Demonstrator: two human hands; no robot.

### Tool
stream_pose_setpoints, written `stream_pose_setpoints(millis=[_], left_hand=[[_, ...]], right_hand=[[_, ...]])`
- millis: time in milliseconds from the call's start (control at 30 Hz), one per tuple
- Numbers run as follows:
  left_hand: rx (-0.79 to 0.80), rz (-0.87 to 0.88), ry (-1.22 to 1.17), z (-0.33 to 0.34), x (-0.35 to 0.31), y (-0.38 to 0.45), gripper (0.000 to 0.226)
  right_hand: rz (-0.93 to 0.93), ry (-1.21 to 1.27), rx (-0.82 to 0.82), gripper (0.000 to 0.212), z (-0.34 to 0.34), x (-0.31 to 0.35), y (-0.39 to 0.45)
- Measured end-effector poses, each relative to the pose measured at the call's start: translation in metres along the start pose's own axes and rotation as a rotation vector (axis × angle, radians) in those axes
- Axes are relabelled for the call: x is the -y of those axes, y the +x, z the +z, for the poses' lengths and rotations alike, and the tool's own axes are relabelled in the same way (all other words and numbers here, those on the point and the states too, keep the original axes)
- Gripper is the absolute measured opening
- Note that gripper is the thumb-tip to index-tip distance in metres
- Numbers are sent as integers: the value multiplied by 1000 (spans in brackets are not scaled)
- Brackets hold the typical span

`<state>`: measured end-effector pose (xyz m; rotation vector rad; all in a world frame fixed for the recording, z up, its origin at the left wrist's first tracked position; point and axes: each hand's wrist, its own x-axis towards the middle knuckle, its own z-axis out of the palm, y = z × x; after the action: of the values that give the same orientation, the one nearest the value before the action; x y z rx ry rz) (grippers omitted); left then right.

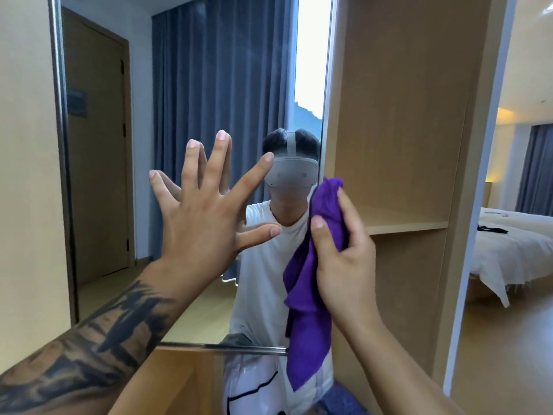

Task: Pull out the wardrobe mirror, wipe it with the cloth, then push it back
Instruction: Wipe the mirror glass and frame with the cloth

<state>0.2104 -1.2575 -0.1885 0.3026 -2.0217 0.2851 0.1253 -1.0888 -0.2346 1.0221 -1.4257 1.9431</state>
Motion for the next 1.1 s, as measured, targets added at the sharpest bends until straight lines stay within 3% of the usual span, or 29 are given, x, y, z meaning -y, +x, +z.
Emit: stream_pose_setpoints(millis=[133, 367, 600, 833, 1100], left_hand=[[12, -7, -8, -1, -1, 0, 96], [31, -20, -56, -2, -2, 2, 98], [32, -24, -74, -1, -3, 1, 98], [11, -33, -30, -13, -2, 13, 102], [59, -31, 11, -23, -5, 16, 107]], right_hand=[[6, -31, 12, 51, -5, -15, -20], [-147, -20, -25, 49, 10, 13, 56], [-117, 4, 4, 47, 3, -18, 8], [-223, -9, -19, 48, 16, 10, 80], [-183, -26, 30, 51, 11, -8, 38]])
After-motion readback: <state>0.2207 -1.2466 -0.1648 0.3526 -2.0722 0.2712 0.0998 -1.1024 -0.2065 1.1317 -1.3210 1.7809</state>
